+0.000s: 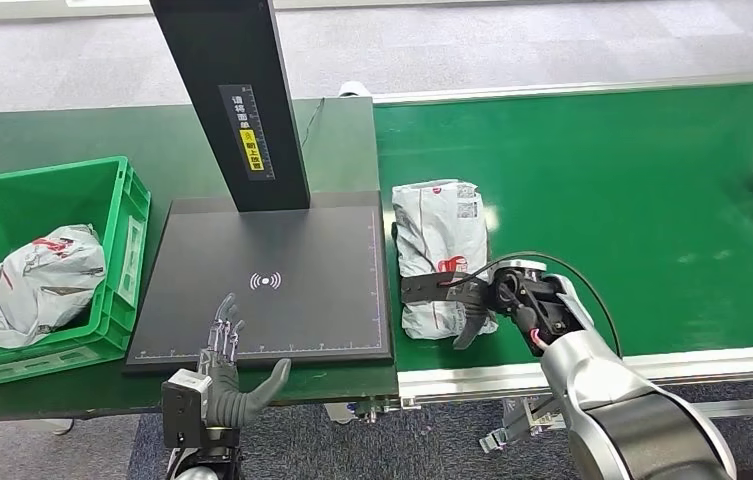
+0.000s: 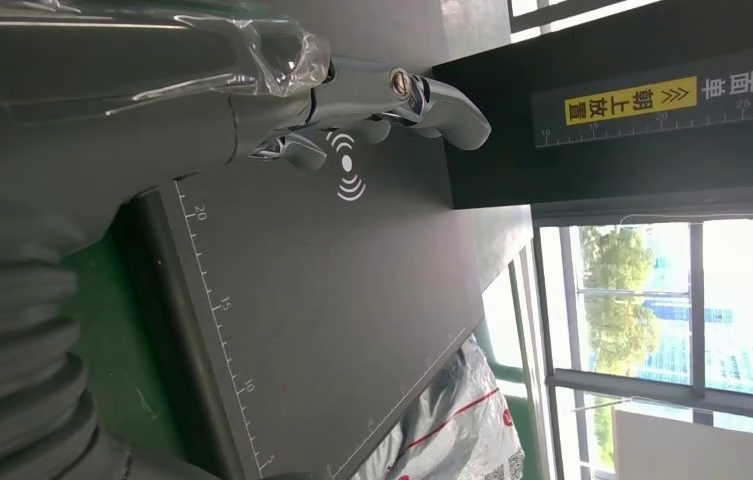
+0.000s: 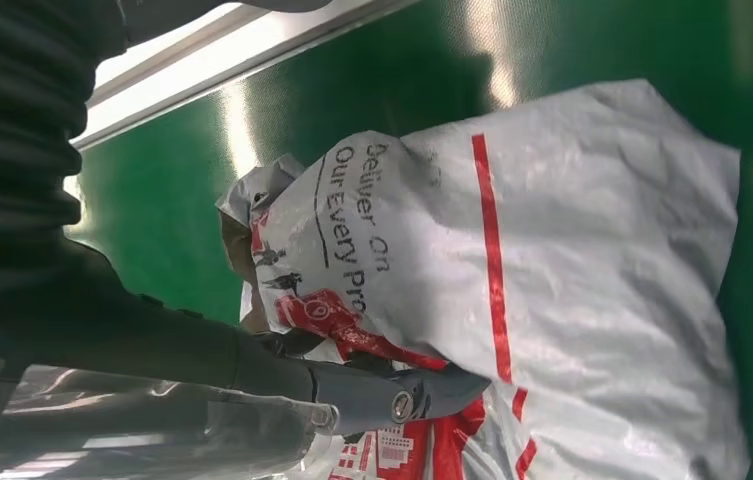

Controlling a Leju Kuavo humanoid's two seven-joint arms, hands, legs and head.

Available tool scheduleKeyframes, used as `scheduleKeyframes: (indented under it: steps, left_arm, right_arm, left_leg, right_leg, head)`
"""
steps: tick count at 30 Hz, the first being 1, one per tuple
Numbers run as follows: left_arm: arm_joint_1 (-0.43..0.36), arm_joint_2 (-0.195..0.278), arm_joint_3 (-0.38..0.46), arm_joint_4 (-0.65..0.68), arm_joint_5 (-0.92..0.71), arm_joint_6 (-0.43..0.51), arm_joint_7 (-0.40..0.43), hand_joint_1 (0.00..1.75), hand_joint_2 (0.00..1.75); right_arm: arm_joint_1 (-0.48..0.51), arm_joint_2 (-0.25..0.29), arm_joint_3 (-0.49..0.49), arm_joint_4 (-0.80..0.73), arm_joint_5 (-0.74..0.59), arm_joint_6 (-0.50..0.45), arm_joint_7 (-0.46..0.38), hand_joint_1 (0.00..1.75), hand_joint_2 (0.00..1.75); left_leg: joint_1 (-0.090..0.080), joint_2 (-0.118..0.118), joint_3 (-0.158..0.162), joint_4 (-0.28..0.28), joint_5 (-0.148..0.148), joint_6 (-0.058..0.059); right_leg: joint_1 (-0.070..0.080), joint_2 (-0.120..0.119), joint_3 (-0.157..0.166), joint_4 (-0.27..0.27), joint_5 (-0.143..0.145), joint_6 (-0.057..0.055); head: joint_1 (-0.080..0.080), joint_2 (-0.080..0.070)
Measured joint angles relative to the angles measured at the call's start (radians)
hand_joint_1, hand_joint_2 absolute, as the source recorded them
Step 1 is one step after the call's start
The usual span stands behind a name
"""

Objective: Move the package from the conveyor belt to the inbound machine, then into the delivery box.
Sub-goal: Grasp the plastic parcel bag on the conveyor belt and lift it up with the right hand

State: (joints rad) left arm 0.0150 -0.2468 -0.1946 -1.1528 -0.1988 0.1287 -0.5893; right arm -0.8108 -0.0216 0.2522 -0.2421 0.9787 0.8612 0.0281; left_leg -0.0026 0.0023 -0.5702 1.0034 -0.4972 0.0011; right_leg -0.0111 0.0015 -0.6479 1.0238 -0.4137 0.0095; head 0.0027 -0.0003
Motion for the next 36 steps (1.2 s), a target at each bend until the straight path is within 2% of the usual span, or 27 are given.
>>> scheduleKeyframes:
  steps: [1,3,4,5,16,21,25,29,33,36]
  left_arm:
    - [0.0,-0.001,0.001,0.0,0.0,0.004,0.001,0.0,1.75]
    - [0.002,-0.002,0.004,-0.002,0.002,0.013,0.003,0.0,1.75]
    - [0.003,-0.003,0.005,-0.003,0.003,0.018,0.004,0.0,1.75]
    - [0.004,-0.004,0.006,-0.005,0.005,0.022,0.005,0.0,1.75]
    - [0.038,-0.005,0.005,-0.036,0.024,0.053,0.008,0.0,1.75]
    - [0.058,-0.005,0.005,-0.067,0.029,0.063,0.008,0.0,1.75]
    - [0.071,-0.005,0.005,-0.092,0.031,0.068,0.01,0.0,1.75]
    - [0.069,-0.009,0.003,-0.111,0.031,0.068,0.012,0.0,1.75]
    - [0.065,-0.015,-0.006,-0.13,0.032,0.063,0.012,0.0,1.75]
    - [0.07,-0.015,-0.011,-0.142,0.031,0.046,0.012,0.0,1.75]
  right_arm:
    - [0.003,0.005,0.013,0.0,0.007,0.0,-0.007,0.35,1.75]
    - [0.01,0.013,0.038,0.0,0.022,0.001,-0.018,1.23,1.75]
    - [0.012,0.015,0.05,0.0,0.028,0.002,-0.023,1.59,1.75]
    - [0.014,0.017,0.062,0.0,0.035,0.003,-0.03,1.75,1.75]
    - [0.026,0.012,0.217,0.0,0.166,0.004,-0.153,1.75,1.75]
    - [0.033,0.005,0.363,-0.001,0.308,-0.102,-0.196,1.75,1.75]
    - [0.037,-0.012,0.454,-0.003,0.336,-0.175,-0.215,1.75,1.75]
    - [0.034,-0.025,0.496,-0.012,0.326,-0.221,-0.197,0.03,1.75]
    - [0.045,-0.027,0.506,-0.031,0.252,-0.343,-0.13,0.0,1.75]
    - [0.062,-0.027,0.469,-0.038,0.145,-0.513,-0.058,0.0,1.75]
  left_leg:
    - [0.0,0.001,0.002,0.0,-0.001,-0.001]
    - [0.001,0.002,0.005,0.0,-0.002,-0.002]
    - [0.002,0.002,0.006,0.0,-0.003,-0.002]
    - [0.002,0.002,0.007,0.0,-0.004,-0.002]
    - [0.005,0.002,0.026,0.0,-0.011,-0.005]
    - [0.006,0.002,0.037,-0.001,-0.017,-0.003]
    - [0.006,0.003,0.054,-0.002,-0.032,-0.001]
    - [0.005,0.007,0.061,-0.002,-0.039,0.002]
    - [0.005,0.021,0.06,-0.002,-0.039,0.003]
    - [0.003,0.025,0.049,-0.002,-0.034,0.005]
  right_leg:
    - [0.001,0.0,0.001,0.0,0.0,-0.001]
    - [0.002,0.001,0.004,0.0,-0.002,-0.002]
    - [0.002,0.002,0.006,0.0,-0.002,-0.002]
    - [0.003,0.002,0.007,0.0,-0.002,-0.003]
    - [0.006,0.001,0.024,-0.001,-0.012,-0.004]
    - [0.007,0.001,0.035,-0.001,-0.019,-0.004]
    - [0.006,0.002,0.051,-0.003,-0.033,-0.003]
    - [0.005,0.005,0.057,-0.003,-0.037,-0.001]
    - [0.004,0.017,0.056,-0.003,-0.03,-0.001]
    - [0.002,0.02,0.048,-0.003,-0.022,0.002]
  head:
    - [0.0,0.0]
    - [0.0,0.0]
    - [0.0,0.0]
    - [0.0,0.0]
    - [0.0,0.0]
    - [0.0,0.0]
    - [0.0,0.0]
    - [0.0,0.0]
    - [0.0,0.0]
    - [0.0,0.0]
